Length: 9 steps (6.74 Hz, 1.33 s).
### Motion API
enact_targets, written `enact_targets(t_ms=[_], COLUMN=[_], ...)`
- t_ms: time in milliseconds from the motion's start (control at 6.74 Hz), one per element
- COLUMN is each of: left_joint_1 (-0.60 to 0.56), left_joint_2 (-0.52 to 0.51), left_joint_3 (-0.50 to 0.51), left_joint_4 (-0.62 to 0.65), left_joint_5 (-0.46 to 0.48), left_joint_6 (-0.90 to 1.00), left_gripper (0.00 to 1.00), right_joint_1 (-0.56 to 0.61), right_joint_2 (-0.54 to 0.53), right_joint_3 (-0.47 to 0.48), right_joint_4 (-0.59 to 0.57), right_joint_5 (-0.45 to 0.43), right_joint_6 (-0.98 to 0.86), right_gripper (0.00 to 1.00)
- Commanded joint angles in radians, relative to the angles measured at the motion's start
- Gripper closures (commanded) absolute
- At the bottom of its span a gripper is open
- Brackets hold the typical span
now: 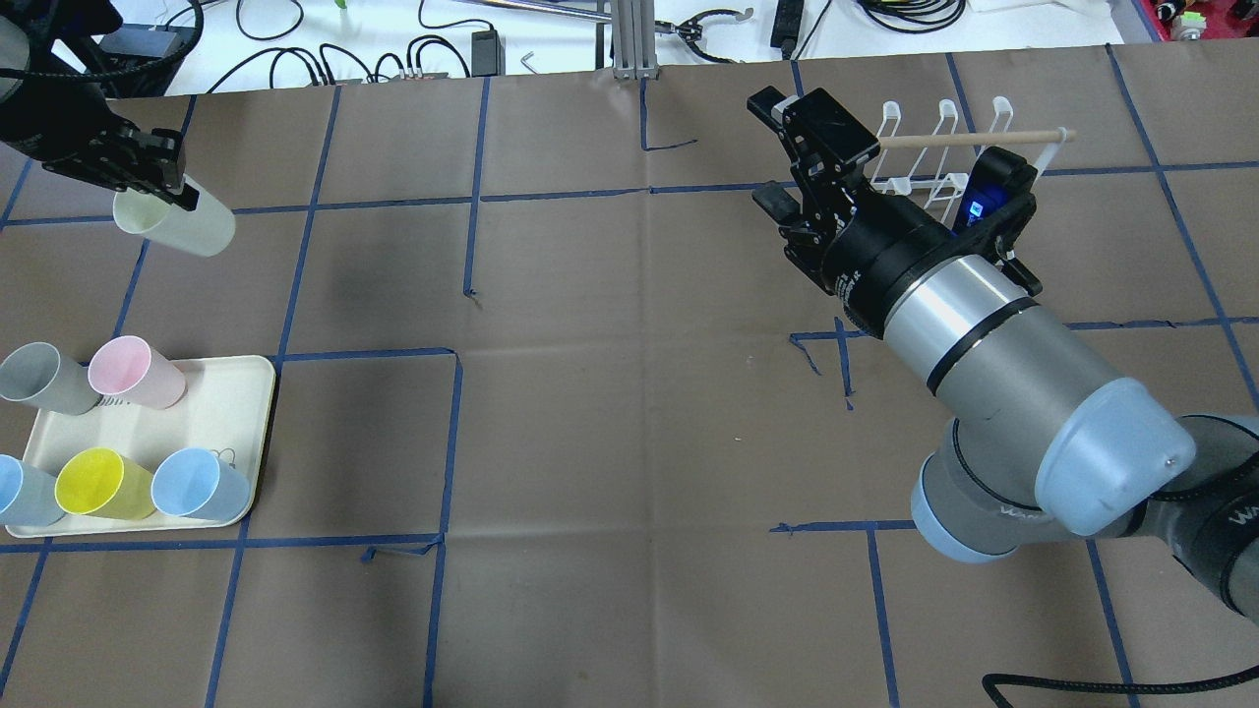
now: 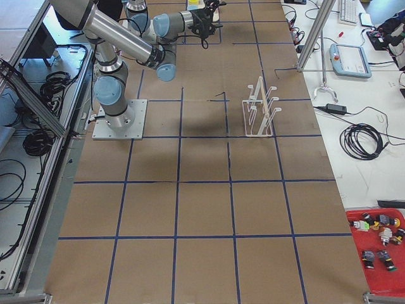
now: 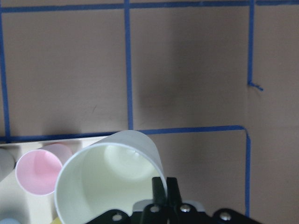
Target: Transfer IKEA cup to right arm and place on rack
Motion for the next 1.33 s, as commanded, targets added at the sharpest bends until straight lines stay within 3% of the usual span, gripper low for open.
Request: enact_targets(t_ms=[0, 297, 593, 1186], left_joint_1=[-0.038, -0.07, -0.073, -0.076], left_joint_2=[0.003, 0.022, 0.083, 0.12], left_joint_3=[-0.013, -0.037, -0.16, -0.52], left_joint_4=[0.173, 0.287, 0.467, 1.036], left_joint_5=[-0.193, -0.354, -0.541, -0.808], left_joint_6=[0.02, 0.043, 0.046, 0.031], left_gripper=[1.0, 1.0, 1.0, 1.0], right_joint_1=[0.0, 0.0, 0.0, 0.0], right_joint_2=[0.005, -0.001, 0.005, 0.005], right_joint_3=[-0.001, 0.0, 0.0, 0.002], right_joint_4=[0.003, 0.005, 0.005, 0.006], right_joint_5=[-0.001, -0.001, -0.001, -0.001], right_joint_6=[0.0, -0.001, -0.001, -0.001], right_gripper=[0.0, 0.0, 0.0, 0.0])
